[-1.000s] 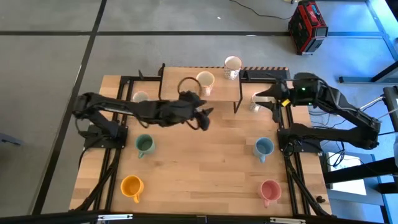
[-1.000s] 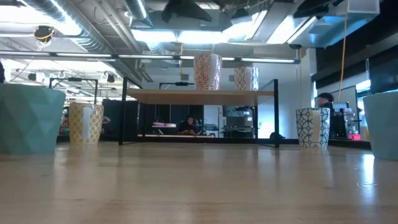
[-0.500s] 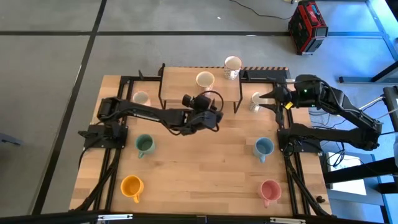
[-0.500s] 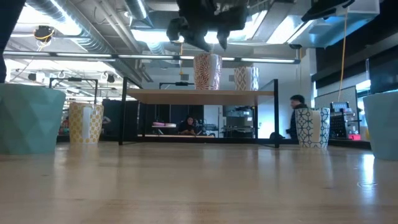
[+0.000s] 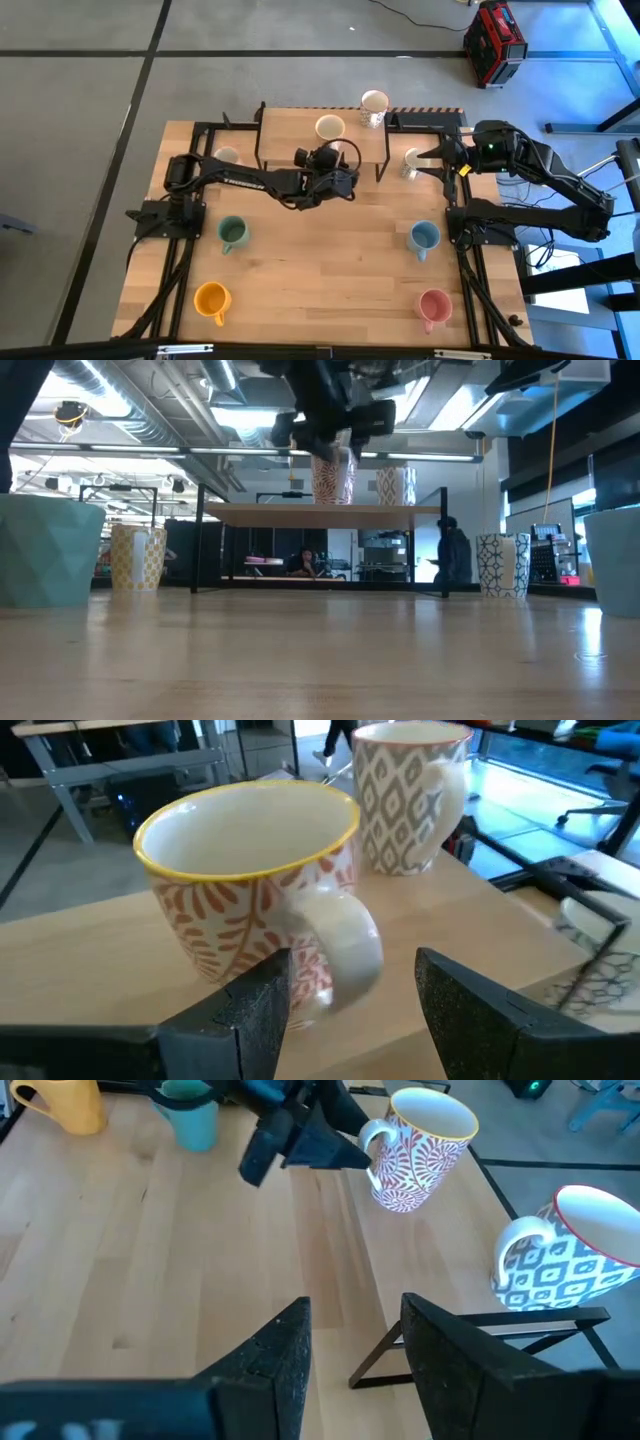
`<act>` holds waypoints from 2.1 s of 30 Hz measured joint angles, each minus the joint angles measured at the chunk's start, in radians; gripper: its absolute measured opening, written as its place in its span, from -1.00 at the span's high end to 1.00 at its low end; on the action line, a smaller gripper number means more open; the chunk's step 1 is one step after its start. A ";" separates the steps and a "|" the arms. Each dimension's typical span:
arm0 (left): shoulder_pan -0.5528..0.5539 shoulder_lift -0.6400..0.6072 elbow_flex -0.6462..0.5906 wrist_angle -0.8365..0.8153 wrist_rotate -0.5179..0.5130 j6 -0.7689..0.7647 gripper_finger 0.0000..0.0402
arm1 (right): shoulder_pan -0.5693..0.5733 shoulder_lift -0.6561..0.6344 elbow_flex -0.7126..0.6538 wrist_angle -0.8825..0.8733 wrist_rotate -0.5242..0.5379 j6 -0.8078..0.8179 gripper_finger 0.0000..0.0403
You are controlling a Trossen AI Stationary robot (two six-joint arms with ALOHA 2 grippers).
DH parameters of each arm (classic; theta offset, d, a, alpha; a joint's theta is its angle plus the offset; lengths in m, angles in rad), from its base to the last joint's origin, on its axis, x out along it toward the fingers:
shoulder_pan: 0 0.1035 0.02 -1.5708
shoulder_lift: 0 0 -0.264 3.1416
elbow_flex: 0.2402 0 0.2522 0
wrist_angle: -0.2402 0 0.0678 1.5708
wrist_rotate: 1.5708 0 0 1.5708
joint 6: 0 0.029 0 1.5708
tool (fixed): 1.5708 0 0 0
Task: Place coffee mugs
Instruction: Put the orange patterned mug on the shelf
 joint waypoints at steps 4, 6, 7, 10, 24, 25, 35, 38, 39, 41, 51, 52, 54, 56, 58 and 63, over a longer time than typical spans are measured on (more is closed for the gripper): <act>0.009 0.015 0.002 0.008 -0.011 -0.002 -0.03 | 0.000 0.000 0.000 0.000 0.000 0.000 0.27; 0.010 0.017 0.002 0.007 -0.006 -0.003 -0.03 | 0.000 0.000 0.000 0.000 0.000 0.000 0.27; 0.010 0.020 0.003 0.011 -0.012 -0.003 -0.03 | 0.000 0.000 0.000 0.000 0.000 0.000 0.27; 0.010 0.026 0.002 0.005 -0.014 -0.003 -0.03 | 0.000 0.000 0.000 0.000 0.000 0.000 0.27; 0.011 0.025 0.002 0.007 -0.028 0.000 0.14 | 0.000 0.000 0.000 -0.001 0.000 0.000 0.27; 0.010 0.025 0.002 0.007 -0.027 0.000 0.18 | 0.000 0.000 0.000 0.000 0.000 0.001 0.27; 0.006 0.025 0.002 0.007 -0.018 0.001 0.55 | 0.000 0.000 0.000 -0.001 -0.001 0.001 0.27; 0.006 0.025 0.002 0.006 -0.018 0.007 0.65 | 0.000 0.000 0.000 -0.001 -0.001 0.002 0.27; 0.006 0.024 0.002 0.007 -0.018 0.007 0.68 | 0.000 0.000 0.000 -0.001 -0.001 0.002 0.27; 0.006 0.024 0.002 0.009 -0.017 0.024 0.74 | 0.000 0.000 0.000 -0.001 -0.001 0.002 0.27; 0.004 0.022 0.002 0.009 -0.006 0.079 0.86 | 0.000 0.000 0.000 -0.001 -0.001 0.003 0.27; 0.004 0.022 0.002 0.008 -0.004 0.083 0.86 | 0.000 0.000 0.000 -0.001 -0.001 0.003 0.27; 0.004 0.022 0.002 0.008 -0.002 0.083 0.86 | 0.000 0.000 0.000 -0.001 -0.001 0.003 0.27; 0.005 0.019 0.002 0.007 0.010 0.094 0.87 | 0.000 0.000 0.000 -0.001 -0.001 0.003 0.27; 0.005 0.017 0.002 0.022 0.040 0.125 0.89 | 0.000 0.000 0.000 -0.001 -0.001 0.002 0.27; 0.007 0.017 0.003 0.052 0.153 0.215 0.91 | 0.000 0.000 0.000 -0.001 -0.001 0.003 0.27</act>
